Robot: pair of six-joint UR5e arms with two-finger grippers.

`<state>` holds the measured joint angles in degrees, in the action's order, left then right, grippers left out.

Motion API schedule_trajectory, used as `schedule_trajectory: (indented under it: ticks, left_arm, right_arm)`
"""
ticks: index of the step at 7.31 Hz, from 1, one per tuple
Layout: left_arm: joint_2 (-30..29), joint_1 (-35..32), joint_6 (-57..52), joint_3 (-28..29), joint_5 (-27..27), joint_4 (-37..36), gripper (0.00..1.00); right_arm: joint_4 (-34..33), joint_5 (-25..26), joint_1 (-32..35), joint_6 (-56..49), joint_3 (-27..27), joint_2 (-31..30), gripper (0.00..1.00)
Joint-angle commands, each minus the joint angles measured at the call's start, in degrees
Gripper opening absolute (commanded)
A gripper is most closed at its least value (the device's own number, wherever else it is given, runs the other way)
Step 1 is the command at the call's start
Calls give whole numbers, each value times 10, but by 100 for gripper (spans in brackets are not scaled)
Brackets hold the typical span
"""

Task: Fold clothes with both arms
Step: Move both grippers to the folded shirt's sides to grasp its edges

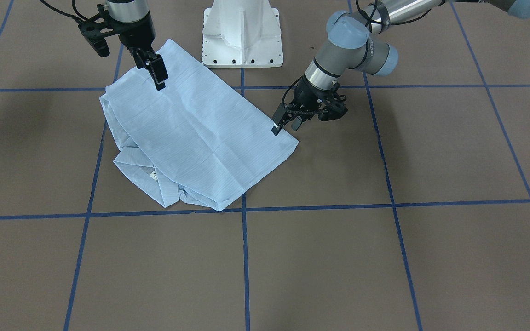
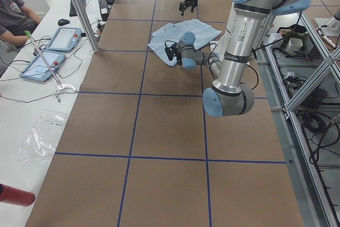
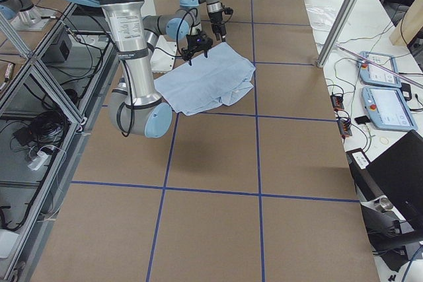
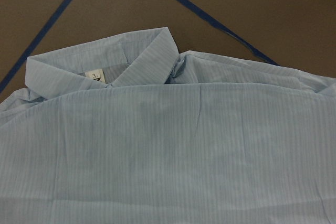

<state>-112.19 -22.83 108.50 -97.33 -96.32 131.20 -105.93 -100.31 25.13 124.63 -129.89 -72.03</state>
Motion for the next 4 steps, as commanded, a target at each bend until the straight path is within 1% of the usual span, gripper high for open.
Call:
schedule_trajectory:
  ticks: [1, 3, 4]
  left_arm:
    - [-7, 11, 0, 7, 1, -5, 76]
    - [-7, 13, 2, 9, 1, -5, 62]
    - [-7, 13, 10, 11, 1, -5, 43]
  right_arm:
    - [1, 2, 10, -6, 9, 2, 100]
    - [2, 12, 10, -6, 17, 3, 100]
    - [2, 12, 10, -5, 17, 4, 100]
